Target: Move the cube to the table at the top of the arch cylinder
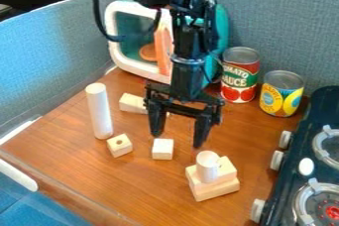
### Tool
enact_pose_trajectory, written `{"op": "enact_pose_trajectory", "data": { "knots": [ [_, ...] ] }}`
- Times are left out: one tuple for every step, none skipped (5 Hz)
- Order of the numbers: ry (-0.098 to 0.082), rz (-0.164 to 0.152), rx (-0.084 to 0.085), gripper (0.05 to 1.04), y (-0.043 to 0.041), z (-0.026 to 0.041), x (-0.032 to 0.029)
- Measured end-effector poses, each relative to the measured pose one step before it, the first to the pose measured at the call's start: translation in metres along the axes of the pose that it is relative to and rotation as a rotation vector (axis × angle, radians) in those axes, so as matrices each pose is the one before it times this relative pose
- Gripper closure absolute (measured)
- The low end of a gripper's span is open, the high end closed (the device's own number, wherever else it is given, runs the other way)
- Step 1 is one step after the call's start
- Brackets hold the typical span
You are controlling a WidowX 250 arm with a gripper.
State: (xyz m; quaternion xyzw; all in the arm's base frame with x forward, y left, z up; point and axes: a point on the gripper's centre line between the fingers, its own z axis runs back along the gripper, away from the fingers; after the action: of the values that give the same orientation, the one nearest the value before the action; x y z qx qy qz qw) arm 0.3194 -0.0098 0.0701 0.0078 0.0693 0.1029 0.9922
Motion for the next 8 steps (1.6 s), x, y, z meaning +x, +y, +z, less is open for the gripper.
{"op": "enact_pose_trajectory", "data": {
  "knots": [
    [-0.0048,-0.0127,0.0004,0.082,-0.00136,-0.00511,0.00672],
    [-0.0114,-0.0290,0.0240,0.082,0.00350,-0.00139,0.00553],
    [-0.0160,-0.0089,0.0395,0.082,0.00619,-0.00037,0.00279],
    [-0.0105,0.0641,0.0296,0.082,0.01105,-0.00715,0.00000],
    [-0.0224,0.0893,-0.0481,0.082,0.00754,-0.00276,0.00642],
    [0.0237,0.0603,-0.0215,0.082,-0.00195,-0.00746,0.00307],
    [0.0240,0.0351,-0.0118,0.082,-0.00200,-0.01246,0.00367],
    [0.0323,0.0283,0.0060,0.082,-0.00205,-0.01112,0.00559]
  ]
}}
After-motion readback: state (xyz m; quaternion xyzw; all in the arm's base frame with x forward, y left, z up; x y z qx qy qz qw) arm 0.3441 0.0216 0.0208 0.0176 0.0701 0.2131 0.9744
